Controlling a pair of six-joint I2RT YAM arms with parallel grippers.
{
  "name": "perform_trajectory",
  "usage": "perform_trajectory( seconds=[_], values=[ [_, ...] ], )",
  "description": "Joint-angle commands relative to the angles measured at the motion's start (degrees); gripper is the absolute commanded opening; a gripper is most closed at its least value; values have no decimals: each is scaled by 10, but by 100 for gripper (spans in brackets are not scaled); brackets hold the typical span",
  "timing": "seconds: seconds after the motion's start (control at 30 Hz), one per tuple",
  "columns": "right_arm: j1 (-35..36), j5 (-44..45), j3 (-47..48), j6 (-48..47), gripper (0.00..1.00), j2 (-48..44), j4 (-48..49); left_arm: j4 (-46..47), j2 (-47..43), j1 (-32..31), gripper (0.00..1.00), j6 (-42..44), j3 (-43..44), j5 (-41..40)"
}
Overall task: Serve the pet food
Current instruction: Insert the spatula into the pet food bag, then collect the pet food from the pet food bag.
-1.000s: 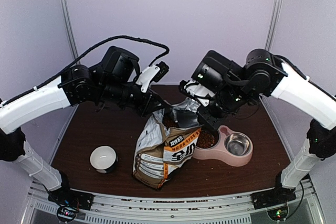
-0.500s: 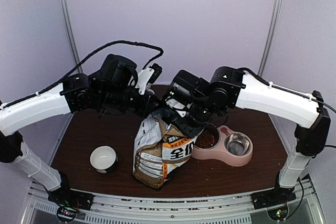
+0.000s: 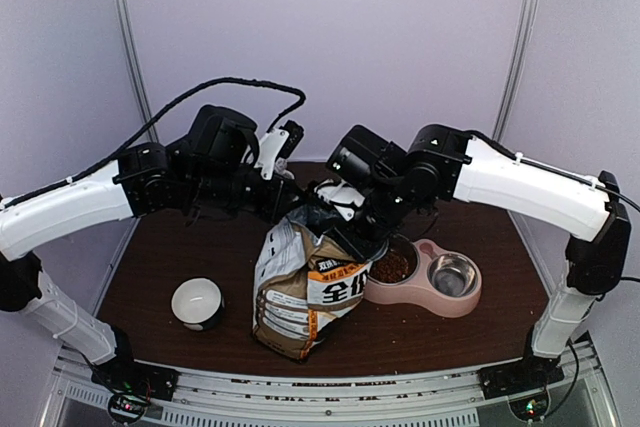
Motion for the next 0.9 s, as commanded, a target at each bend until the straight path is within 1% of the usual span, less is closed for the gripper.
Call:
perform_trajectory(
  seconds=[0.0, 0.43, 0.7, 0.87],
  values=[
    [26, -177, -23, -32, 0, -2, -14, 115, -19, 4, 0, -5, 2, 5],
    [11, -281, -15, -35, 0, -49, 4, 110, -27, 9, 0, -3, -2, -5],
    [-16, -282, -18, -8, 0, -89, 7, 102, -33, 13, 0, -3, 0, -10],
    [-34, -277, -35, 19, 0, -120, 19, 93, -42, 14, 0, -3, 0, -18]
  ],
)
